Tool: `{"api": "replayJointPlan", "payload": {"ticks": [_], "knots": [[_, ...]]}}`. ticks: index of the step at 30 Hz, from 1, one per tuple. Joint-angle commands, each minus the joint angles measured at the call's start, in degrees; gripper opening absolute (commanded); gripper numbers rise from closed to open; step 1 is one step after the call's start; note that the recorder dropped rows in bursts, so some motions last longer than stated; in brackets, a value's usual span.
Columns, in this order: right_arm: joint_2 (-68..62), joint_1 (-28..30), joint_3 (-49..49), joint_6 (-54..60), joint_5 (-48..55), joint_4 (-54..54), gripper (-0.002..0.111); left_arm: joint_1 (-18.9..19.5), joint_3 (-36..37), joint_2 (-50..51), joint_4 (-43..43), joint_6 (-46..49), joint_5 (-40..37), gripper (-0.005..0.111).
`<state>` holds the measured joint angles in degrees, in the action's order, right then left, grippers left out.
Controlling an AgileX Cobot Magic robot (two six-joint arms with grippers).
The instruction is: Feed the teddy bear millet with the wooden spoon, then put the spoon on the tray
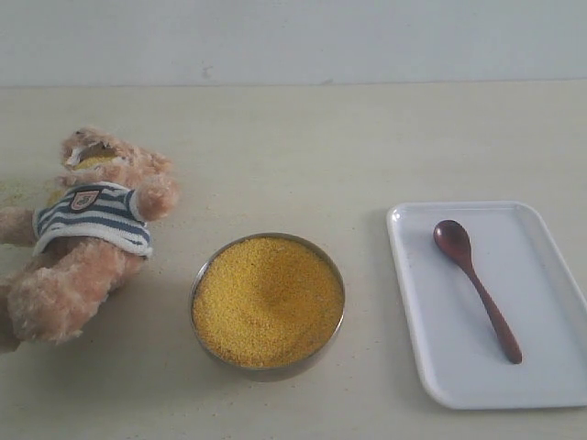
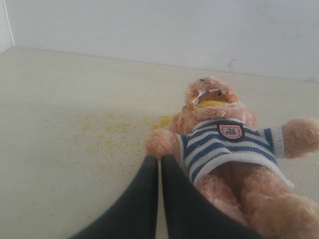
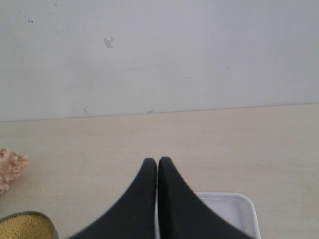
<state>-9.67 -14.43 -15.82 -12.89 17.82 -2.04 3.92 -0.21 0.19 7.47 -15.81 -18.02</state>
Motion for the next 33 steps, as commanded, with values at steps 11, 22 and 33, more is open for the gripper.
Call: {"api": "replayJointPlan", "payload": {"ticks": [11, 22, 33], "knots": [[0.4, 0.1, 0.4, -0.1, -2.8, -3.2, 0.0, 0.0, 0.2, -0.2, -0.6, -0.5, -0.1, 0.004], [0.4, 1.9, 2.0, 3.8, -3.5, -7.6, 0.0, 0.0, 0.2, -0.2, -0.6, -0.5, -0.1, 0.004], [9.7, 4.8, 15.8, 4.5, -7.6, -7.3, 0.0, 0.0, 0.2, -0.2, -0.6, -0.3, -0.1, 0.004]]}}
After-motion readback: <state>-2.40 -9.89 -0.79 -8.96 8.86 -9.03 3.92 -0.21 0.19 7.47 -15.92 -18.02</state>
